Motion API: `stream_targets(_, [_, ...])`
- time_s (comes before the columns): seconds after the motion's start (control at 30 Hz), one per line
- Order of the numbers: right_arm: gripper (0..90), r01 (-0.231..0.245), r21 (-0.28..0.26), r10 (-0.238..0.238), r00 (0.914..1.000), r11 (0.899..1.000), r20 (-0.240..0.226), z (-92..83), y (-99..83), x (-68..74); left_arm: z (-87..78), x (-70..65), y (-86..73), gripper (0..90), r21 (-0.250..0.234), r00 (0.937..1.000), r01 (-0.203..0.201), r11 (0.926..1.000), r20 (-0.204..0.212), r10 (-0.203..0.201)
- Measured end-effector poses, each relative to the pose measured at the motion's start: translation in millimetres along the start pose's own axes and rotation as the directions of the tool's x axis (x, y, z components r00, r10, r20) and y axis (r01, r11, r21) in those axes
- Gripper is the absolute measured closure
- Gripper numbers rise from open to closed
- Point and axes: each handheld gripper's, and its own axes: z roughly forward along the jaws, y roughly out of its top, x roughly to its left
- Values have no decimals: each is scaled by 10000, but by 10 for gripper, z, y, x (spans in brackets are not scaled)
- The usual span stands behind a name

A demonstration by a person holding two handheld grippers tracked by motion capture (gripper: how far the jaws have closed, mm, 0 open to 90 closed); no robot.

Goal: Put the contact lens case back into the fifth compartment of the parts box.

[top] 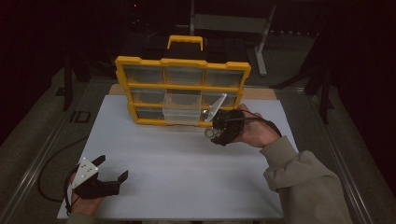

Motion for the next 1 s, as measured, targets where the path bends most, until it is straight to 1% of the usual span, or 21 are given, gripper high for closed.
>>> stream_targets(0.03, [491,20,-10,-20,10000,10000,65,-9,4,-7,0,0,0,1,-3,10000,1,10000,4,-1])
stream_targets(0.07, [491,-28,-1,28,10000,10000,13,-19,10,-9,1,0,0,1,-4,10000,0,10000,1,0])
stream_targets(0.1, [491,26,-35,-26,10000,10000,47,-26,13,-18,1,0,-1,1,-7,10000,6,10000,5,-6])
stream_targets(0.13, [491,-27,-6,27,10000,10000,56,-39,20,-21,1,0,-1,1,-9,10000,4,10000,9,-4])
stream_targets(0.37, [491,-15,-36,16,9999,10000,138,-87,50,-66,1,3,-3,1,-13,10000,20,10000,11,-20])
stream_targets(0.6, [492,-66,-49,67,9999,10000,130,-129,82,-117,-3,3,-5,1,-8,10000,16,10000,-3,-16])
stream_targets(0.8, [491,-206,-166,209,9996,9996,167,-176,109,-175,2,3,-4,1,-13,10000,29,10000,14,-29])
stream_targets(0.83, [491,-220,-157,222,9997,9996,130,-183,115,-185,0,3,-5,1,-14,10000,16,10000,14,-16])
stream_targets(1.0, [491,-305,-126,308,9992,9995,238,-216,151,-232,-5,5,-3,1,-34,10000,26,10000,1,-26])
